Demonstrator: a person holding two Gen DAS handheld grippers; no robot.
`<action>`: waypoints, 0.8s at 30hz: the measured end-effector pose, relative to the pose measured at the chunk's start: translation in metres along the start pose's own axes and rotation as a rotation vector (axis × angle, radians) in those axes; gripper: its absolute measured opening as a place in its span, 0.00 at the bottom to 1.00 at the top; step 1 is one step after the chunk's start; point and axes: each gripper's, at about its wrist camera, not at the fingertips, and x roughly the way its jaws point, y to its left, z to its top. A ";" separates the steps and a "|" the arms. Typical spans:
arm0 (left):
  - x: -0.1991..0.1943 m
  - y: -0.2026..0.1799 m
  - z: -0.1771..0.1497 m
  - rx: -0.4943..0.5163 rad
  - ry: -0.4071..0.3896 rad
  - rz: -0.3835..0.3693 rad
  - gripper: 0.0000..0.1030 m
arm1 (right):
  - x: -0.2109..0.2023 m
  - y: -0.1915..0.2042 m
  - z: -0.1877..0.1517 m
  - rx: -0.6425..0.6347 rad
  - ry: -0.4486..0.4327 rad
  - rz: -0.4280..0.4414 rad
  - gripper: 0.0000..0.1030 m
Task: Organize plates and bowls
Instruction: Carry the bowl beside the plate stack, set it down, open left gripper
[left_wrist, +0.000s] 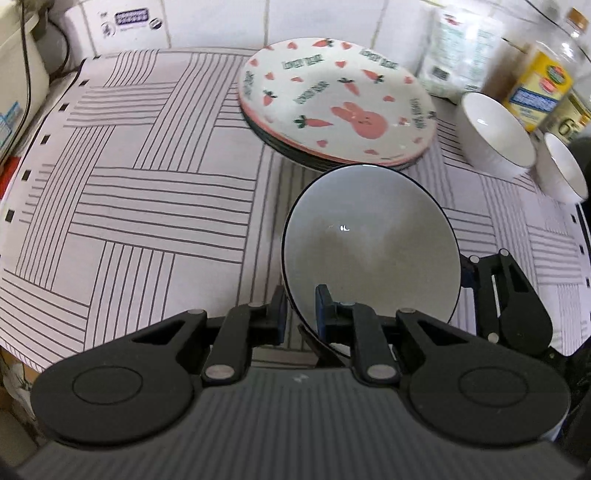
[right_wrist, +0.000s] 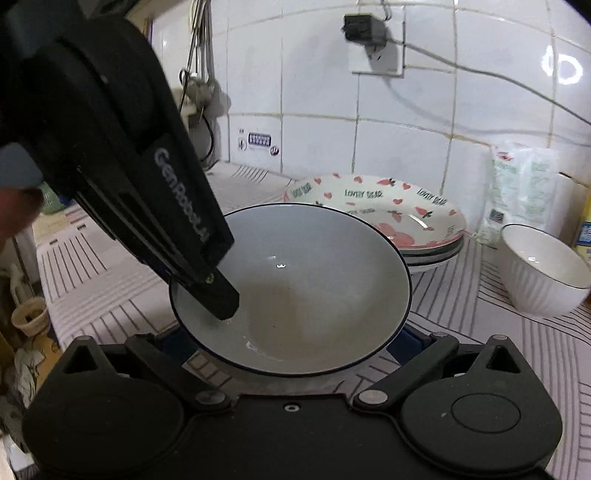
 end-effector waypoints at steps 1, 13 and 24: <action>0.003 0.001 0.002 -0.007 0.003 0.009 0.13 | 0.005 -0.001 0.001 0.000 0.014 0.008 1.00; 0.010 0.004 0.005 -0.008 -0.009 0.064 0.12 | 0.011 0.006 0.002 -0.084 0.134 0.018 1.00; -0.035 0.004 0.005 -0.103 -0.074 0.058 0.27 | -0.083 -0.026 -0.017 -0.005 0.011 -0.063 1.00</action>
